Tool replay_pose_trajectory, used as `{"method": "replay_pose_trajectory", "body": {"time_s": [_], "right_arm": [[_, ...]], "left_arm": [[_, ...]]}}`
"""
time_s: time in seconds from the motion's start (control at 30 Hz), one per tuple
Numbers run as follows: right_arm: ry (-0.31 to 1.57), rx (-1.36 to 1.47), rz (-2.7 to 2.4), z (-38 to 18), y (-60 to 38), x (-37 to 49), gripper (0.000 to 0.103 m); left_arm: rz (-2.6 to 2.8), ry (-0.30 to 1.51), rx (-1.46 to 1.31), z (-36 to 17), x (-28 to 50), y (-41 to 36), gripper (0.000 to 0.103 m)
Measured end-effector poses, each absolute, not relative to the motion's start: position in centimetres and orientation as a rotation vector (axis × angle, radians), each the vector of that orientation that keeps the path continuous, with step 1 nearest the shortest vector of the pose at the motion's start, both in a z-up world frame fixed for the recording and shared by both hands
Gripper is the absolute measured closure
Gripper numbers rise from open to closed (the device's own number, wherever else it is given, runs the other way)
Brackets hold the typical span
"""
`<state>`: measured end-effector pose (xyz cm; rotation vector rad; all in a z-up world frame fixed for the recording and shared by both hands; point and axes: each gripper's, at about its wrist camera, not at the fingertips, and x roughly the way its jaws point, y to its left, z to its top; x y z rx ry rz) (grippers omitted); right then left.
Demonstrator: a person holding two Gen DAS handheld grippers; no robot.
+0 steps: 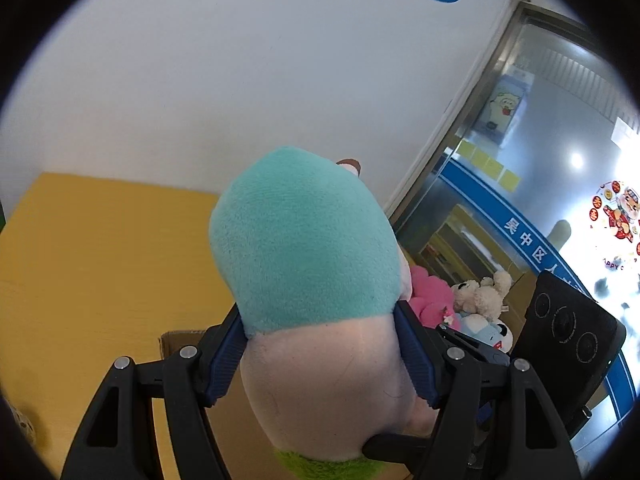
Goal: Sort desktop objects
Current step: 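Carry the plush pig with the right gripper over the cardboard box, then open the right gripper to drop the pig into the box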
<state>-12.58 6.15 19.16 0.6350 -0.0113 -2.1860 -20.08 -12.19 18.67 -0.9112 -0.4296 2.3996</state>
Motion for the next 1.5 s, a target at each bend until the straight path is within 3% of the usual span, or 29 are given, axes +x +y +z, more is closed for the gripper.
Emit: {"method": "replay_pose_trajectory", "body": {"time_s": [0.3,0.47,1.23,1.5], "right_arm": [[-0.187,1.034,-2.058,5.3,5.3,-19.5,0.030],[-0.182,1.135,-2.028,1.4,5.2,-19.9,0.030],[-0.261,1.315,-1.897,2.4,3.2,-18.9,0.031],[-0.285,1.292,-1.922,2.4,3.4,-21.1,0.014]], "left_arm": [[2.285,-0.502,-1.382,5.0,-25.5,-11.7,0.033],[2.260,-0.450,-1.489,2.9,-24.6,-10.7,0.033],[2.270,-0.418,-1.649,2.9,-22.9,-11.1,0.027],[2.436,-0.336,-1.643,4.2,-22.2,-10.2,0.028]]}}
